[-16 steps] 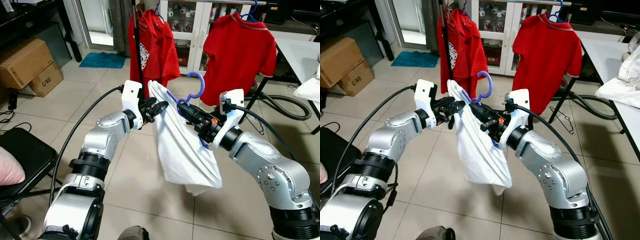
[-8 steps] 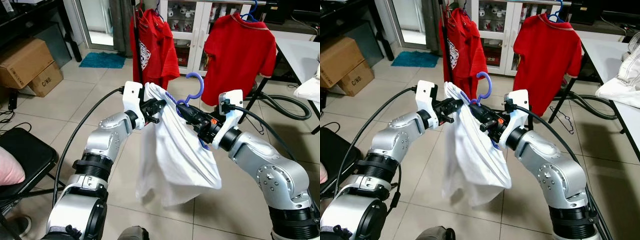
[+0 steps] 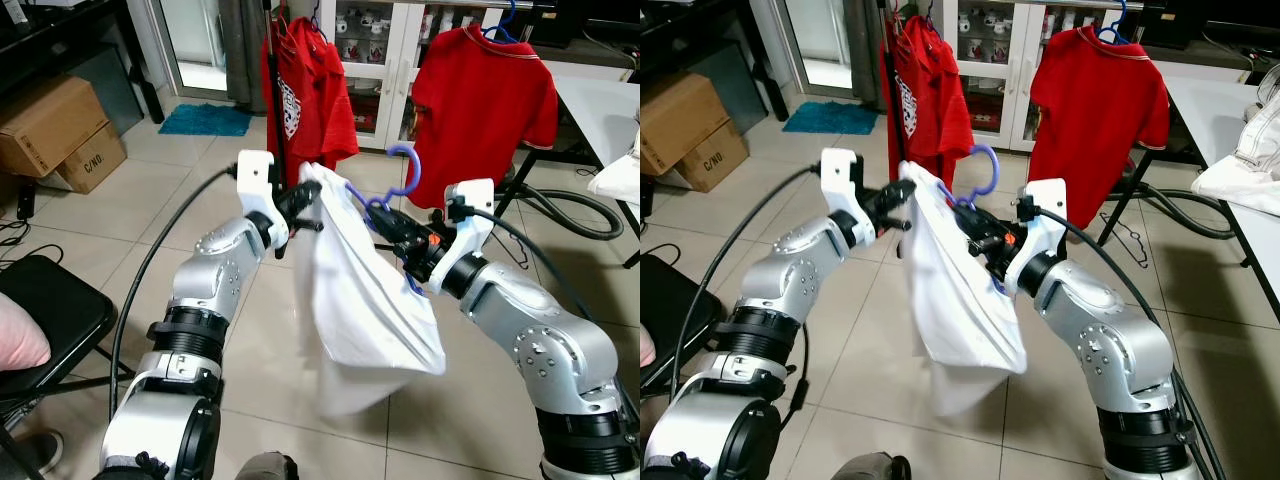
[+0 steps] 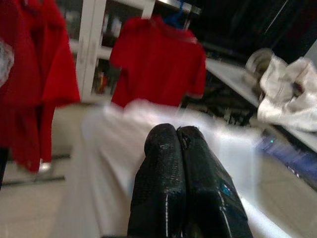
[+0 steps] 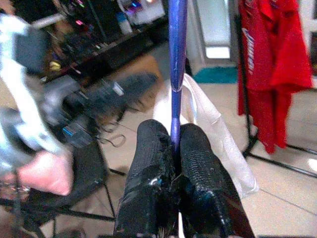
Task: Hang hanger
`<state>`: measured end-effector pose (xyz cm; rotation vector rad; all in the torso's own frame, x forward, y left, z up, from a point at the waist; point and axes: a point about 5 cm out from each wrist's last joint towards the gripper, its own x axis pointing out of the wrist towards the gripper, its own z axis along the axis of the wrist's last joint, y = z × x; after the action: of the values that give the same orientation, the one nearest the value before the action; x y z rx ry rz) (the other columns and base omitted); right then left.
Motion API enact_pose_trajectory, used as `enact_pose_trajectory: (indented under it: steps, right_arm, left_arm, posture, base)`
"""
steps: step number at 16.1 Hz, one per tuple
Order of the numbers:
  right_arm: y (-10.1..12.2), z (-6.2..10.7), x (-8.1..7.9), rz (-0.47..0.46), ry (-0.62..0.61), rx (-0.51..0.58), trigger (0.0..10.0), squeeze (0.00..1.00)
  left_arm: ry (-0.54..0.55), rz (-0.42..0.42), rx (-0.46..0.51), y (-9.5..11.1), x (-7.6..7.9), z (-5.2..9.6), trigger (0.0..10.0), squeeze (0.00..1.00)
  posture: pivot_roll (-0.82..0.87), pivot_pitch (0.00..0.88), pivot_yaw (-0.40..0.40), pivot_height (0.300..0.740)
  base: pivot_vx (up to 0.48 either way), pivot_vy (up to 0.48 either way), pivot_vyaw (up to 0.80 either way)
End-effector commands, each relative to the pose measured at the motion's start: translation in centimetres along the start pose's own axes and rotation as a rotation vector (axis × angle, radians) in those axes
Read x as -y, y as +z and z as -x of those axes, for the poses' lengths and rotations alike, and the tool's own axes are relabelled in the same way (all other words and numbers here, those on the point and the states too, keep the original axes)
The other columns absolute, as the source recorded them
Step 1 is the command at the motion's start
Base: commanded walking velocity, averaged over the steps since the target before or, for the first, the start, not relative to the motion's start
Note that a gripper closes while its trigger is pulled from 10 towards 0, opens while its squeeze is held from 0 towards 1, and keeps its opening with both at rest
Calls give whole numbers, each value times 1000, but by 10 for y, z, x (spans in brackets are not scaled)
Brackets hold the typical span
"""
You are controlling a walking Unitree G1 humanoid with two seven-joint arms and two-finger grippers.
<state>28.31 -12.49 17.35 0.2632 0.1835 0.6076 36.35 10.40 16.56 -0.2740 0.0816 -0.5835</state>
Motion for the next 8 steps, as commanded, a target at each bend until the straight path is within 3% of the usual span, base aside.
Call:
enact_pose_trajectory:
  steps: [1,5,7,8]
  right_arm:
    - [5,-1,1,26,-19,0,10000,0]
    - [-1,-3,7,21,-76,-32,10000,0]
    - [0,-2,9,16,-83,-24,10000,0]
    - [8,1,7,-43,-33,50,10000,0]
  left_arm:
    - [8,-6,52,7,0,2,0,0]
    - [61,-55,198,31,0,9,0,0]
    - [64,-62,181,31,-3,13,0,0]
    - [202,-139,-8,8,-24,18,4706,0]
  posture:
    - [-6,0,63,740]
    - [-7,0,67,740]
    - [-7,0,68,740]
    - [-10,0,68,740]
  base:
    - [0,0,0]
    - [0,0,0]
    - [0,0,0]
    - [0,0,0]
